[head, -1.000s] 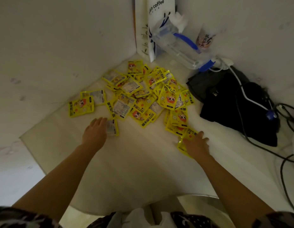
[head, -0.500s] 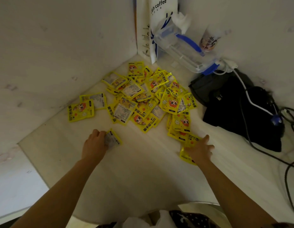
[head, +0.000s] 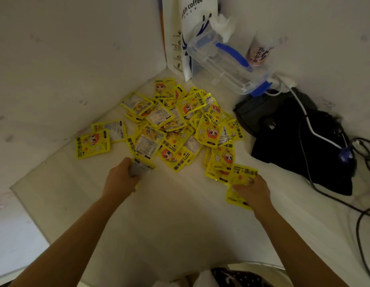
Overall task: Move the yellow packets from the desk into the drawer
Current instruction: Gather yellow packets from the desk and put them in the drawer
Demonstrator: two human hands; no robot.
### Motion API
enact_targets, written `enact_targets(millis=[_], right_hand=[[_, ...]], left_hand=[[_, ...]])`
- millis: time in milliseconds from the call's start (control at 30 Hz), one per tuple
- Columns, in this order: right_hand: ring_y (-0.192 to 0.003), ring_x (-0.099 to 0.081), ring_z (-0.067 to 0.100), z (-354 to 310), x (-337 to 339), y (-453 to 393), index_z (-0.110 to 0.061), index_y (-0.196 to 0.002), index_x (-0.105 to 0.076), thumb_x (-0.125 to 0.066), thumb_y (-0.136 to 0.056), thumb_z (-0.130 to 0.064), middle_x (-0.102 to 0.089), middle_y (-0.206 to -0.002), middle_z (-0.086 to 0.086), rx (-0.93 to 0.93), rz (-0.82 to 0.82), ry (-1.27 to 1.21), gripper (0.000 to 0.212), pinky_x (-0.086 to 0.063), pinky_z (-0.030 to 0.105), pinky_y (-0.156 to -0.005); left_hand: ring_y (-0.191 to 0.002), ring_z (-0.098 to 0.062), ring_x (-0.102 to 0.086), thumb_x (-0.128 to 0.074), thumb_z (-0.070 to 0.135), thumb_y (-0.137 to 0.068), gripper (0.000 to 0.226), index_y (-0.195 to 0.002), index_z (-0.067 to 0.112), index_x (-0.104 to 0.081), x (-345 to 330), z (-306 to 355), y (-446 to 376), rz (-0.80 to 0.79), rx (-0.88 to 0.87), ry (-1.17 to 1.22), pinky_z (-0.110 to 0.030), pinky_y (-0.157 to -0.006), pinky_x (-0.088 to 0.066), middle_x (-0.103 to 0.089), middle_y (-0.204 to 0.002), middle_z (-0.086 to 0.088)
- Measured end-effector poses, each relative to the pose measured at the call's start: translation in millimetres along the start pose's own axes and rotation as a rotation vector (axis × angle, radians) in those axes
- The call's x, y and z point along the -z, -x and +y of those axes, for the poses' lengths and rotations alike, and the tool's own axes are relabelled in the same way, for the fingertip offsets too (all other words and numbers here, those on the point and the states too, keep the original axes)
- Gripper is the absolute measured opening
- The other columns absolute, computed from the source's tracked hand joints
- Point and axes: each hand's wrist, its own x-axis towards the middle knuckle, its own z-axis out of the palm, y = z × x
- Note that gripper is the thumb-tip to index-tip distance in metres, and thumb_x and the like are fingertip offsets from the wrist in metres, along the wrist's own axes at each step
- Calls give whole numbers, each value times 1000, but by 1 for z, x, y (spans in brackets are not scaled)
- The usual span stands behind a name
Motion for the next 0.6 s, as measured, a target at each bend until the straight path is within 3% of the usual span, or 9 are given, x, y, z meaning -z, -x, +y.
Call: enact_targets(millis=[100,233,300,367,433,533,600], right_hand=[[-96,-59,27,-21,3,-11,-10,-115,-54,-79,-70,-22,-60,-107,4,37,-28,-76,52,-51,35,-73],[-102,-64,28,-42,-7,-41,-21,-113,-61,-80,-46,-32,-67,-110,4,49,-70,-158,70,-53,47,-90],[-103,-64,30,-48,-12,-56,-16,-115,-60,-82,-50,-28,-67,-110,8,33,-86,-131,70,-53,47,-91],[-105,-62,32,-53,-16,-66,-10,-119,-57,-84,-57,-23,-65,-113,11,2,-114,-57,69,-53,45,-91],[-109,-60,33,-56,-19,-71,-8,-123,-53,-83,-54,-26,-62,-118,13,-18,-161,28,77,-53,44,-92],[-114,-55,32,-53,-26,-80,-12,-125,-50,-75,-35,-36,-57,-124,13,-50,-199,135,96,-52,36,-88],[-115,-54,31,-53,-27,-82,-15,-124,-51,-73,-37,-38,-57,-122,12,-37,-194,146,93,-50,35,-87]], left_hand=[[-51,-5,-47,-65,8,-81,19,-84,8,-46,3,20,-19,30,-16,45,-20,-42,-29,-50,-65,1],[-59,-21,-49,-64,8,-81,19,-84,9,-45,1,35,-48,59,2,74,-26,-44,-30,-52,-75,-6],[-64,-27,-52,-60,6,-83,16,-87,6,-45,-2,41,-60,75,16,71,-29,-47,-33,-53,-79,-10],[-86,-37,-59,-61,7,-82,19,-99,1,-54,-5,43,-72,83,7,20,-36,-65,-45,-58,-97,-20],[-108,-41,-53,-63,7,-82,36,-116,-3,-57,-9,41,-83,70,24,-53,-42,-86,-44,-51,-120,-24],[-118,-43,-45,-63,7,-81,40,-119,-3,-57,-15,42,-90,83,63,-101,-48,-94,-41,-45,-130,-24],[-118,-42,-45,-61,7,-81,39,-119,-1,-57,-20,44,-88,97,79,-104,-49,-94,-42,-45,-131,-23]])
